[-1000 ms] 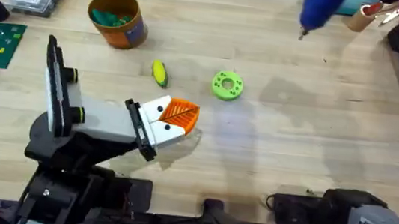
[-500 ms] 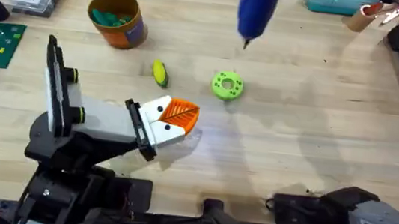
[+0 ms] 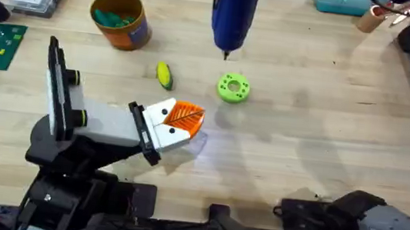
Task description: Pick up the gripper from the table and insert it into the empty holder that is missing its gripper. Then pick up a screw, insert it into the mounting hole, and use the screwdriver to tighten it. Finally, clean up the table by picking up the vegetable and placing it into the bucket.
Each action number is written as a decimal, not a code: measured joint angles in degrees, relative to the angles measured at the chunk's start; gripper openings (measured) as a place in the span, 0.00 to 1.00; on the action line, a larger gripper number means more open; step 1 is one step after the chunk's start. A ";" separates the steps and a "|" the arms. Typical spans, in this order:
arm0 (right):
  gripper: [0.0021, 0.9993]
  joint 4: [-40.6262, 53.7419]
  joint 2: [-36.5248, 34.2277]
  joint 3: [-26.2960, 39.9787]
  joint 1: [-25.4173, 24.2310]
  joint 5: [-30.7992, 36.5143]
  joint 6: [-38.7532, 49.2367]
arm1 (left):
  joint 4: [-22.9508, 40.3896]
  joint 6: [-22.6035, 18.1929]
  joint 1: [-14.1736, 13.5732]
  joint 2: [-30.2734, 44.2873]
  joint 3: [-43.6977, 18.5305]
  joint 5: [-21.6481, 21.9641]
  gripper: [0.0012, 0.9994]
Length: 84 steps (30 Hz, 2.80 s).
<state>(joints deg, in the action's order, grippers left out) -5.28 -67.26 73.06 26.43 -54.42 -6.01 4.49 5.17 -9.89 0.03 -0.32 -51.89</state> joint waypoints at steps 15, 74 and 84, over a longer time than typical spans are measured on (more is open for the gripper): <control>0.03 -9.57 0.02 -5.54 6.19 2.62 1.51 | 0.00 0.00 0.02 0.00 0.00 0.02 0.02; 0.02 -20.36 -9.94 -9.99 16.94 4.21 -2.73 | 0.01 0.01 0.00 0.00 0.00 0.01 0.02; 0.02 -19.81 -11.90 -10.02 16.94 4.21 -2.56 | 0.00 0.01 0.00 0.00 0.00 0.02 0.02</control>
<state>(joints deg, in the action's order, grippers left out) -25.09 -79.15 63.03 43.38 -50.22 -8.57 4.49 5.18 -9.89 0.03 -0.32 -51.88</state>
